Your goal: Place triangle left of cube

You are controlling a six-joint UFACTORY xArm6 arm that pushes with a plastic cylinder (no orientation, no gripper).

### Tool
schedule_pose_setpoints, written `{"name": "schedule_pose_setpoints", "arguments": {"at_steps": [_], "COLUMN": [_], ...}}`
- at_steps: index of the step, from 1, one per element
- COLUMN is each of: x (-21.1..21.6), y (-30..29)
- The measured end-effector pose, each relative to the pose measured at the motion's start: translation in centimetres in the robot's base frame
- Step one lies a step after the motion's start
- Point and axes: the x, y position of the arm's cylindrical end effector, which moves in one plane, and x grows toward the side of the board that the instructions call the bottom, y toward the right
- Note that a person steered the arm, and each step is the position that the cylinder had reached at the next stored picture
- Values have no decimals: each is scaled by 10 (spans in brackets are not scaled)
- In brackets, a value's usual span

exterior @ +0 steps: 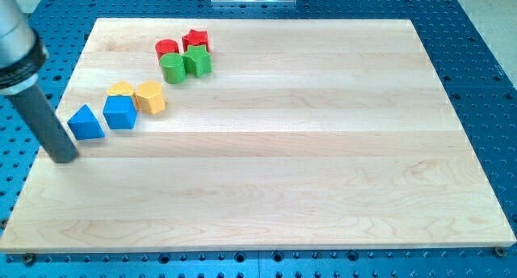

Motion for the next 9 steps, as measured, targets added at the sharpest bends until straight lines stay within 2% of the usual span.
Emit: {"name": "schedule_pose_setpoints", "arguments": {"at_steps": [1,2,3,4,6,9], "x": [-39,-54,-47,-17,-39,-30], "y": [-3,-4,-2,-2,10,31]}}
